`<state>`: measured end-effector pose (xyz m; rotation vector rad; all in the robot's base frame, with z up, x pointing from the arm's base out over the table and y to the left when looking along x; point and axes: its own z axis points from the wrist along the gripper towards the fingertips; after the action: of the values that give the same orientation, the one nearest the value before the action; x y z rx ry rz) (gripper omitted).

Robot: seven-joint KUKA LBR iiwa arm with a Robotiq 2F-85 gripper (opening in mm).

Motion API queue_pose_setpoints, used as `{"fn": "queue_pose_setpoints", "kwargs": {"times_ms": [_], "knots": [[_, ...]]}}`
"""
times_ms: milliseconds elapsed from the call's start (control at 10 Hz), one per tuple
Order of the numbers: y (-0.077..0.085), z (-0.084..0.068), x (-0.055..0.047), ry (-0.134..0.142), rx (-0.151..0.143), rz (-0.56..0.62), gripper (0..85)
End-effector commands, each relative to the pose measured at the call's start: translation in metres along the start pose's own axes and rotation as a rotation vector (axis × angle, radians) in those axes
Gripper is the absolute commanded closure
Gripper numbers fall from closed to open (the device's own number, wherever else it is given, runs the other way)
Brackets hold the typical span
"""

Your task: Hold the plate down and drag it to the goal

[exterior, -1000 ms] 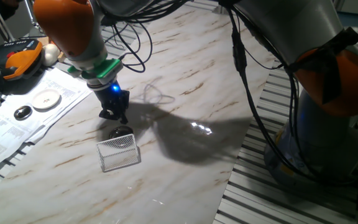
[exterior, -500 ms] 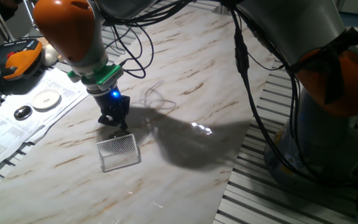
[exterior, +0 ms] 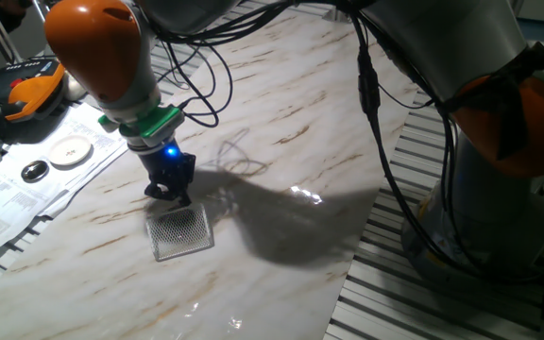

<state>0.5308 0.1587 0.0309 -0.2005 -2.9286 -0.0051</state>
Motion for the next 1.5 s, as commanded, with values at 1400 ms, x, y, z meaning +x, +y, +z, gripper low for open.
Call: {"fn": "queue_pose_setpoints", "kwargs": {"times_ms": [1400], "knots": [[0.027,0.004,0.004,-0.008,-0.012,0.05,85.0]]}}
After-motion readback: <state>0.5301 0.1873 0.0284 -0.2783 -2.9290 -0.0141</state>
